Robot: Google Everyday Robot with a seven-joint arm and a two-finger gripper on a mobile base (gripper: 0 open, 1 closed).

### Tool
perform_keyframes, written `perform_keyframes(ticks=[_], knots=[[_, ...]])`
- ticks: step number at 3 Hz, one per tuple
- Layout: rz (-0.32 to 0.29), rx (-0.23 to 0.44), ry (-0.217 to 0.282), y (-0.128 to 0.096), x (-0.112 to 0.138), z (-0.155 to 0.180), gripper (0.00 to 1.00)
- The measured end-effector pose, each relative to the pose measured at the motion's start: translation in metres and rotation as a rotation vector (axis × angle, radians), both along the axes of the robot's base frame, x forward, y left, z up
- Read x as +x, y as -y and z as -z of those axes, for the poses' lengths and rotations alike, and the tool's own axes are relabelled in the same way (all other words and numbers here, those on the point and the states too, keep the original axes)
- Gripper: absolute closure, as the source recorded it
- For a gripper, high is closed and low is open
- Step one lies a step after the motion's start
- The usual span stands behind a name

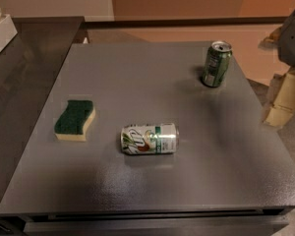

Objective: Move green can near 7up can

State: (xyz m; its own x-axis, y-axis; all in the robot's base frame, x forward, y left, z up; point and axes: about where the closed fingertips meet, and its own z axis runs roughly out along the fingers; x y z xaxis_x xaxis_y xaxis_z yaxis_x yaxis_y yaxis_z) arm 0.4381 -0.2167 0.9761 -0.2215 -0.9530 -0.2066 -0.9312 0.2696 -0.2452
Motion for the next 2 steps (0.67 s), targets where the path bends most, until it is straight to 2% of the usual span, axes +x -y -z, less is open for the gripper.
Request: perform_keyframes(ticks=[1,2], knots=[[0.000,0.000,0.000,0.000,0.000,0.000,0.00],[0.047,0.019,0.028,0.005,0.021,0.004,0.00]])
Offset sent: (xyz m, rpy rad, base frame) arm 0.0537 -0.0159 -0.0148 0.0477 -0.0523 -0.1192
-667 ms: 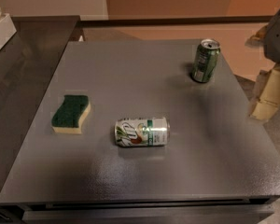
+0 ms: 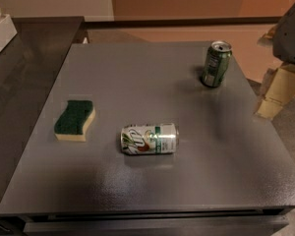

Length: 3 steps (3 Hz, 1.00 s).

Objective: Move green can near 7up can

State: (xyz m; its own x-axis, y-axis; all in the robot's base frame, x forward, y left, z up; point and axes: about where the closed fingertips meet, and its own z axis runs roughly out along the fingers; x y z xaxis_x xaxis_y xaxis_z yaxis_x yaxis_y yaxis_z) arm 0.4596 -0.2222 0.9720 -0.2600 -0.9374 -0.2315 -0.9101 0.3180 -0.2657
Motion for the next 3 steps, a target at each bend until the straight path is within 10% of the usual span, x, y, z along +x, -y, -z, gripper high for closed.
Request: perform_keyframes(ticks=[3], knots=[[0.157,0.198,0.061,0.019,0.111,0.028,0.00]])
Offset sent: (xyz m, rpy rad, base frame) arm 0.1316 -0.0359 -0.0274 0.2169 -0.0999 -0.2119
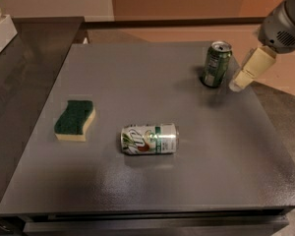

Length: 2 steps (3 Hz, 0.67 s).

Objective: Move green can near 7up can

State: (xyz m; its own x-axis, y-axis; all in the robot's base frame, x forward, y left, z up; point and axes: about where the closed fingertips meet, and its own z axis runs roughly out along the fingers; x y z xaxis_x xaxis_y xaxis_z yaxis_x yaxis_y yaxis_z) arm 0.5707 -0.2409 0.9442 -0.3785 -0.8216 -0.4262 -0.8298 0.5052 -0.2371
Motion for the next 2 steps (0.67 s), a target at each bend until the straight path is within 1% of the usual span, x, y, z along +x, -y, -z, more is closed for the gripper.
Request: perform_keyframes(ticks=[1,2], knots=[[0.015,0.087,-0.002,-0.008,0.032,0.014,0.00],[0.045,0.157,-0.003,-0.015,0.061,0.026,0.00]])
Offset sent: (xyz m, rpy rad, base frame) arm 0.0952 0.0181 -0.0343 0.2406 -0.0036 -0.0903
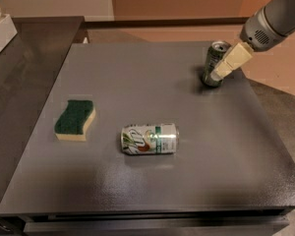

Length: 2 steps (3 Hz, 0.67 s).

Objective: Move green can near 7up can

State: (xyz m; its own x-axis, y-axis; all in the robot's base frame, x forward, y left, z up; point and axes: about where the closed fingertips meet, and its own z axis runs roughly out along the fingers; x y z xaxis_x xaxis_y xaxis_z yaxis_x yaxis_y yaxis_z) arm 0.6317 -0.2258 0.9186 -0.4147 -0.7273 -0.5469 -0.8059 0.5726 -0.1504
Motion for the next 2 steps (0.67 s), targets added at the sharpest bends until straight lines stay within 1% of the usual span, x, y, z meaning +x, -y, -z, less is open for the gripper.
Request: perform_keyframes(ticks=[1,2], knots=[[0.022,0.049,0.002,-0.006,0.020,0.007,0.00],[0.030,0.074,-0.006,-0.011,0.031,0.014,0.17]])
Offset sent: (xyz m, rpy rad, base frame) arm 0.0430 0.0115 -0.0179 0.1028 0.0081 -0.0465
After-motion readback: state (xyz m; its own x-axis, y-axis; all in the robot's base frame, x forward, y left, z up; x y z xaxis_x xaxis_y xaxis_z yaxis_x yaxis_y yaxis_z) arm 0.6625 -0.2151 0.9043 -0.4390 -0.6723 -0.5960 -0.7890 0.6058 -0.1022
